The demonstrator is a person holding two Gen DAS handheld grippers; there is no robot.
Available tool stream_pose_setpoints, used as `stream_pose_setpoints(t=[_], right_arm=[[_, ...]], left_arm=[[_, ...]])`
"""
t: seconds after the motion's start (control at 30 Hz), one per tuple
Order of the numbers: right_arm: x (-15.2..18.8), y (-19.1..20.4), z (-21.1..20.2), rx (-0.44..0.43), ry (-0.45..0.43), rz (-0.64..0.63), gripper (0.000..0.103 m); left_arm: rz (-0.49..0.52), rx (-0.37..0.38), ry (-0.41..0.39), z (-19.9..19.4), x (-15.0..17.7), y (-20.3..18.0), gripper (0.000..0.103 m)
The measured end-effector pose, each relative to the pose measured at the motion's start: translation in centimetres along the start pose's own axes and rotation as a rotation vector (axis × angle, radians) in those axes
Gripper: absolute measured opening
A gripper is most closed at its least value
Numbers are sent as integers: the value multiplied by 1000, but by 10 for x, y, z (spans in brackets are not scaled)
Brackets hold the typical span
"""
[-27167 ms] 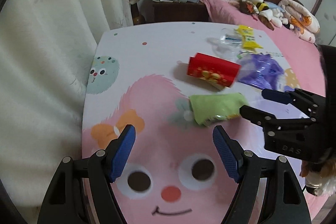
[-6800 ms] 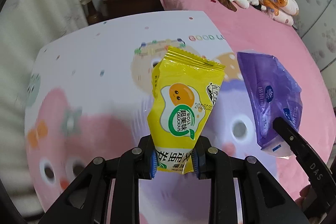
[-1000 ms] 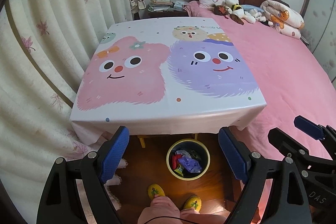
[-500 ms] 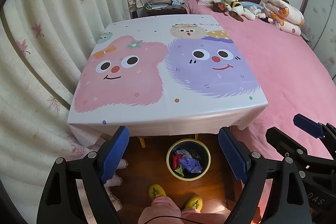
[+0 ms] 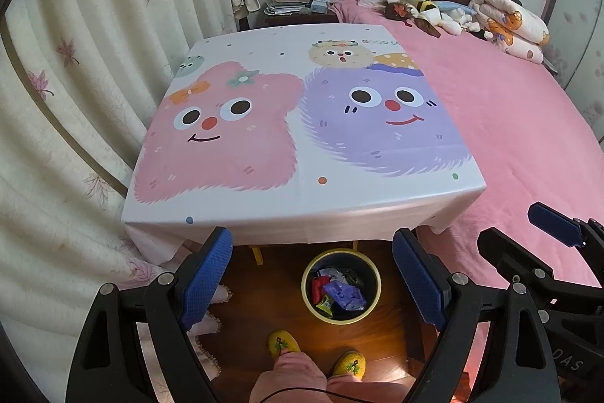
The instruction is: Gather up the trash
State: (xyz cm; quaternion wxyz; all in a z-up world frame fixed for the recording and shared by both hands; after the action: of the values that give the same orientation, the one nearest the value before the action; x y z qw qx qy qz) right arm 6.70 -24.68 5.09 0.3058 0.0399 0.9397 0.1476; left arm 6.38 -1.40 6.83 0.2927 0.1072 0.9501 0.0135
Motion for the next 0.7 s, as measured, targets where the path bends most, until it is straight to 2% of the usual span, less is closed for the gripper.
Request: stream_pose_setpoints(t=[0.7], right_arm=[[-2, 1, 14, -6, 17, -34, 74]], left_arm=[[-9, -5, 5, 11, 8, 16, 88]])
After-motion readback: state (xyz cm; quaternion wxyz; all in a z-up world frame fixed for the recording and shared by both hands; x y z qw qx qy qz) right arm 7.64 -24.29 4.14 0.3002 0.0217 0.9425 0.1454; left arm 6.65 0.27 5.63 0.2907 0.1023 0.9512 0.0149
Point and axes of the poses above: each gripper's, at about its wrist camera, not at the fingertips, and z roughly the way its jaws point, y to its left, x to its underside, the point moved 3 cm from there along z, roughly the way its jaws point, and after that the axes turned 13 degrees about z, right-handed, at the moved point
